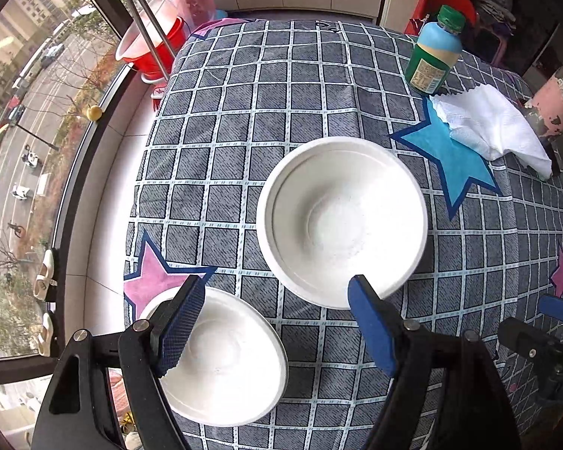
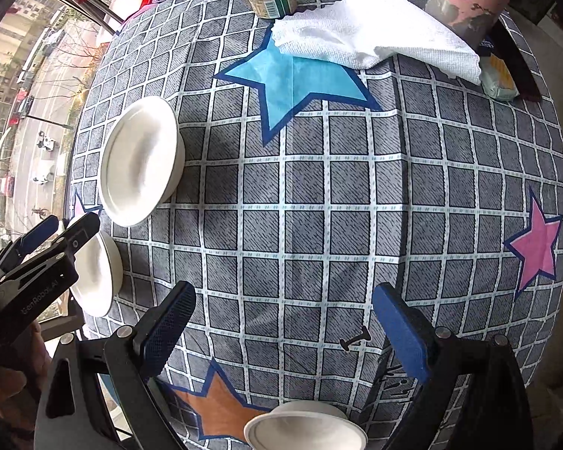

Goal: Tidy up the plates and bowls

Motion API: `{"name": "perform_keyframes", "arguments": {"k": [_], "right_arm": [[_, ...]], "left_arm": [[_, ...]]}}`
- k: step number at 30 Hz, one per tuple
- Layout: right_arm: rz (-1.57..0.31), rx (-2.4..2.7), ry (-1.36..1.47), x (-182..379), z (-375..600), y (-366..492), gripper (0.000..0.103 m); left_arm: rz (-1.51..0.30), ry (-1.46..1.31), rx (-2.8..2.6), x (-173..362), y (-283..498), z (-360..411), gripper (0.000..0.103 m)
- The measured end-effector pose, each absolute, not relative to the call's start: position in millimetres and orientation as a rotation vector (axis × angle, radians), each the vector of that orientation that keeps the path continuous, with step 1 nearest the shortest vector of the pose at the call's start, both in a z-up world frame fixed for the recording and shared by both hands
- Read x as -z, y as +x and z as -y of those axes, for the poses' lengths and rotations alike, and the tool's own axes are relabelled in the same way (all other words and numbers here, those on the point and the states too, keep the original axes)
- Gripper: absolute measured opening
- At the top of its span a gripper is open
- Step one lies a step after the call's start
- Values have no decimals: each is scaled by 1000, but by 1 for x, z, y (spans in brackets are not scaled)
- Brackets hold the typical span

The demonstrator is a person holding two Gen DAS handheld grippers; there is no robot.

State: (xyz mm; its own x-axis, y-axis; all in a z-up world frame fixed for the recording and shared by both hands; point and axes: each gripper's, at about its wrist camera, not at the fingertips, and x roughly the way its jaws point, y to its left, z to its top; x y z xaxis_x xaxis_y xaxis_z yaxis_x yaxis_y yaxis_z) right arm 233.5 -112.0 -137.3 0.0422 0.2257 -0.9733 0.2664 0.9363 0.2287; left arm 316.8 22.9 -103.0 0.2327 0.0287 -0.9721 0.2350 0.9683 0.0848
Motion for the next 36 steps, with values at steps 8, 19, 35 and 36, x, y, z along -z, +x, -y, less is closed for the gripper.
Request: {"name": "perform_keyframes", "arguments": {"k": [8,19,35,36], "right_arm": [[-1532,17,422,165,81,297,96],[-1568,29,402,203,61,320,90],[-1638,-70,478,211,78,281,22],[-1642,-59,476,211,84,273,22]], "left_arm": [[-1351,258,133,138,366,-15,82],[-1435,289,164,178,387,-11,76],[-1470,393,397,170,318,76,38],[-1469,399,420,170,308,85,38]]}}
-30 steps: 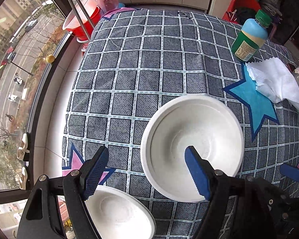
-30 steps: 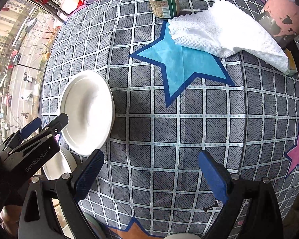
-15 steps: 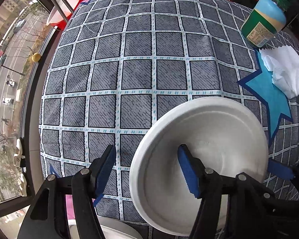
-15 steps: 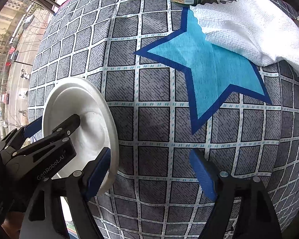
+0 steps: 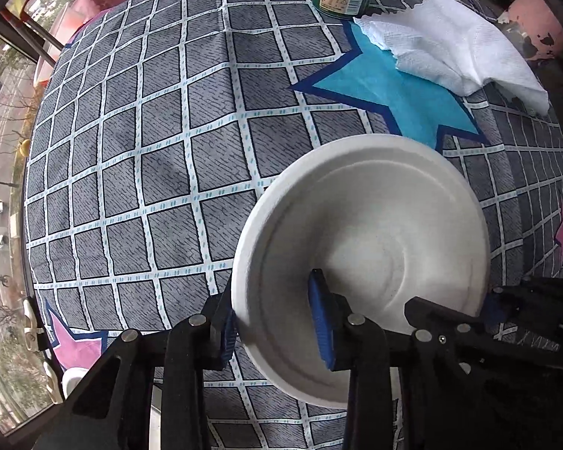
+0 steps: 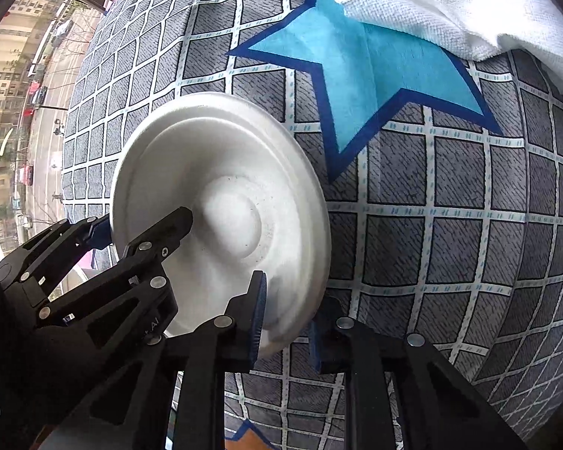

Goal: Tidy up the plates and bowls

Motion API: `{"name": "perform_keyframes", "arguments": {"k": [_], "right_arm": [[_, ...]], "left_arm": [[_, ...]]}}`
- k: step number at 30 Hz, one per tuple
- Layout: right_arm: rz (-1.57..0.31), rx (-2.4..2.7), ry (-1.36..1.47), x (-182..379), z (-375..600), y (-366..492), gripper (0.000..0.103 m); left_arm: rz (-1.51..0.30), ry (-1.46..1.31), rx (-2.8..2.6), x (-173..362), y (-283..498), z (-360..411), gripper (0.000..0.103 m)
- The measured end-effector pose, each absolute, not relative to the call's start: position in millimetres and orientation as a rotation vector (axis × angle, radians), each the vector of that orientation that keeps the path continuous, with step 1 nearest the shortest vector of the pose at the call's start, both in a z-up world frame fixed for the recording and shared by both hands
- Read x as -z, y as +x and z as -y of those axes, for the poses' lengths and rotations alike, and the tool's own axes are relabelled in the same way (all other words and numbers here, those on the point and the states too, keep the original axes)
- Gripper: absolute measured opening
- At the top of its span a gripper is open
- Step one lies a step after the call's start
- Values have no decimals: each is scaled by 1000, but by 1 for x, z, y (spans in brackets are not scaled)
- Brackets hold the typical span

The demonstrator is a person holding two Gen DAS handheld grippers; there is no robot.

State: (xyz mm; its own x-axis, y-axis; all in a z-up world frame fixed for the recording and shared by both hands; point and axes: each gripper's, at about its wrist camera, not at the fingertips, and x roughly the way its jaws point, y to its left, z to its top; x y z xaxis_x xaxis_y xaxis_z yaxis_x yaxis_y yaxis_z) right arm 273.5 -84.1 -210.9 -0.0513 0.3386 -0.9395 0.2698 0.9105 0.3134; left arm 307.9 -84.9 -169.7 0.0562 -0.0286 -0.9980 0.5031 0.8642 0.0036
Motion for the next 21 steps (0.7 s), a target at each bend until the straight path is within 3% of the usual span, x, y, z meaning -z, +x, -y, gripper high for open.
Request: {"name": "perform_keyframes", "arguments": {"k": [16,21], "right_arm": [[-1706,76,587,213,161,132,22],[-1683,72,569,200,164,117,22]], "left_arm": [[-1480,459,572,165,154,170,38],[-1459,451,569,139,122,185,38]]}}
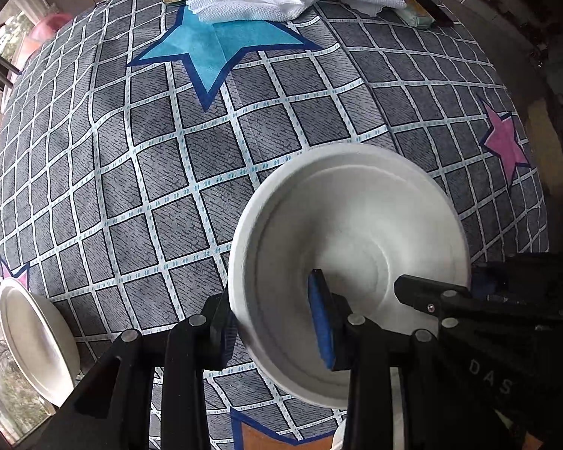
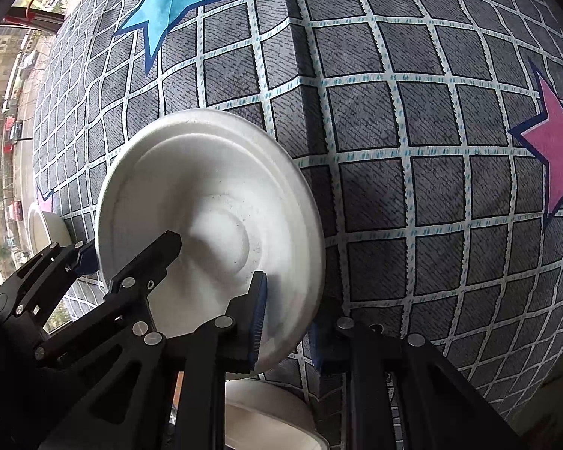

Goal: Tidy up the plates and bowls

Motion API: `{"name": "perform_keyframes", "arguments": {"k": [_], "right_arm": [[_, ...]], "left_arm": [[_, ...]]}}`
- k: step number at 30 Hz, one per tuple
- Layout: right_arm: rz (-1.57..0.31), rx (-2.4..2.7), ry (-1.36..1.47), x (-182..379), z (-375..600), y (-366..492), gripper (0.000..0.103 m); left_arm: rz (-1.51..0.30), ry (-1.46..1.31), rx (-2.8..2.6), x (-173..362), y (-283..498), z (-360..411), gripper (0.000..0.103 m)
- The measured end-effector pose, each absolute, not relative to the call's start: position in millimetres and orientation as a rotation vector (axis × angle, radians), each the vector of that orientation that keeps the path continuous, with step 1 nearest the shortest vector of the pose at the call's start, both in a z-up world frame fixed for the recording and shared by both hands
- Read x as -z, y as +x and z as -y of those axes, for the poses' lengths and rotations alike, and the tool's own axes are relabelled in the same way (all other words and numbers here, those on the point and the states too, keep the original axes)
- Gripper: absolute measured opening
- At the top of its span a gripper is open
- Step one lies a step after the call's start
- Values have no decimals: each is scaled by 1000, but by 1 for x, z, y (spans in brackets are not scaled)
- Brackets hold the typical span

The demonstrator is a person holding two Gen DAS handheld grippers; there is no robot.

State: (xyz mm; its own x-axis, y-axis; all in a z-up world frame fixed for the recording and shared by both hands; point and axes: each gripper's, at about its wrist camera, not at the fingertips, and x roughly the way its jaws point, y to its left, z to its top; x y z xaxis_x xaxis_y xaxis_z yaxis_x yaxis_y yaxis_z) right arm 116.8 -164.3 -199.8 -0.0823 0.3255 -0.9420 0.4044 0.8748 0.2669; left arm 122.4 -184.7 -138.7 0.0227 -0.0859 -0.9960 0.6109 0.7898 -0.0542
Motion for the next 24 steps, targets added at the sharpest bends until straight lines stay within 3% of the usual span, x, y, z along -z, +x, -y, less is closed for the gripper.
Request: {"name": "perform_keyframes", "arguments": {"k": [11,20,24], "right_arm": [[-1630,77,565,156,153,103,22],[-1627,89,557,128,140,55,22],[-1640,100,565,124,131,29,22]], "left_arm": [[-1420,437,592,76,84,218,38],[-1433,446,638,62,63,143,38],[-1451,452,651,66,45,146,38]]}}
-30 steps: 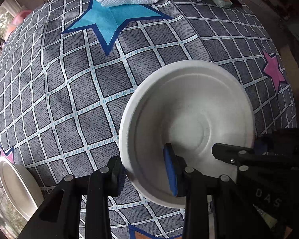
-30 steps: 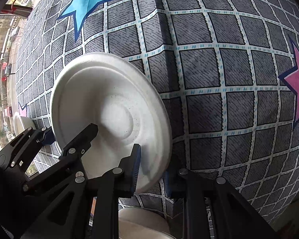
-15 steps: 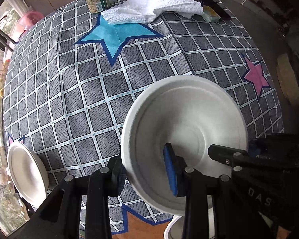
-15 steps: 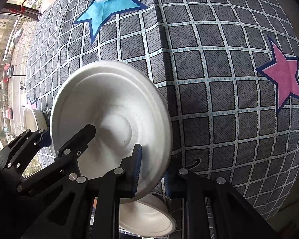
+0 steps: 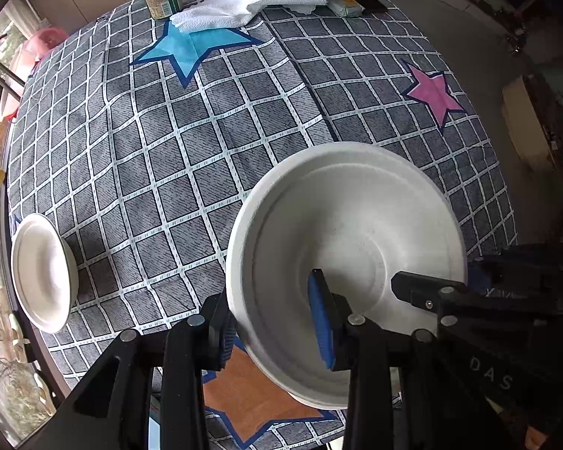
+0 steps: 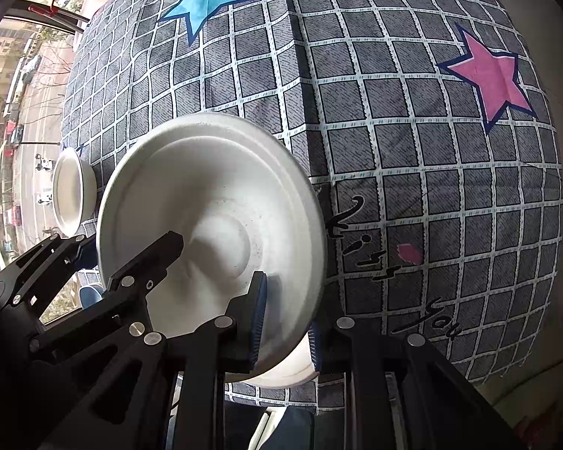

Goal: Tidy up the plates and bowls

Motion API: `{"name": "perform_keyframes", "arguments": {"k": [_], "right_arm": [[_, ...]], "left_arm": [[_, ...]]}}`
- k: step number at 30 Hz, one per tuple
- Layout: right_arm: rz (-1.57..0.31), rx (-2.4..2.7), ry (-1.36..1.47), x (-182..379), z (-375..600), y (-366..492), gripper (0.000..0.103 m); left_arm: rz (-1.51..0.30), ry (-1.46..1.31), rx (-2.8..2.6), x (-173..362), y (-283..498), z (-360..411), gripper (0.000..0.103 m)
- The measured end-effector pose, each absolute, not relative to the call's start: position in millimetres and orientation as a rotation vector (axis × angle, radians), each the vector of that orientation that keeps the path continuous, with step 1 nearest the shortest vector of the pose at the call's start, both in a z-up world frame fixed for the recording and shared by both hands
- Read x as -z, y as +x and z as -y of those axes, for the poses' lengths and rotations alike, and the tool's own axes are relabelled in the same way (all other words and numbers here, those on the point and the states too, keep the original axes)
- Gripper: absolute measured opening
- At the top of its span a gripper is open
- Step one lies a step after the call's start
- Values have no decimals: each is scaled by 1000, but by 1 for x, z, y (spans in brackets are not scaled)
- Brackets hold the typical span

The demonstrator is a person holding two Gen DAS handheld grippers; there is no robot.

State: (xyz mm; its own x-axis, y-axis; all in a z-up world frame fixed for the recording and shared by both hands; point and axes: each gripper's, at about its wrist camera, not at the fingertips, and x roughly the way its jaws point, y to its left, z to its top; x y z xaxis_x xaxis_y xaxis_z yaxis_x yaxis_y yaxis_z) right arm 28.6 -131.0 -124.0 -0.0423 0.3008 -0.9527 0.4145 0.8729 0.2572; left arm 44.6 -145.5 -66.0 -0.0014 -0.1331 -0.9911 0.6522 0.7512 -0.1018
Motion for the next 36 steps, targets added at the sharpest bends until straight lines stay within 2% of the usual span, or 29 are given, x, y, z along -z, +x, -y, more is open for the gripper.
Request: {"name": "perform_keyframes", "arguments": {"k": [13,16,18,19,20,21,23,24,31,33,36], "right_arm": [[-1676,132,548,139,104,-37,22],[-1691,130,545,147,95,-48,22],[-1701,146,538,152,99,-44,23],[-1705,154,529,157,99,-42,25],[-1708,165,517,158,98,-48,37],[-1709,179,504,158,99,-52,56],[-1693,190,499,155,105,-60,72],[-1690,192,509,154,109,-65,76],[-1694,251,582,153,132,-97,76],[-1689,251,591,152,133,-103,96],[-1675,243,599,148,131,-112,97]], "left_arm": [[-1520,469,686,80,-15,135,38],[-1544,466,680,85,-18,129,48],[-1545,469,673,85,-20,122,68],[-1537,473,666,84,-21,117,70],[-1535,468,660,84,-21,111,74],[-1542,455,657,84,-20,104,80],[-1560,435,649,85,-18,90,81],[-1566,435,637,86,-18,84,81],[-1619,371,551,93,-19,44,81],[-1627,347,536,93,-19,36,81],[-1612,323,516,89,-15,24,81]]}}
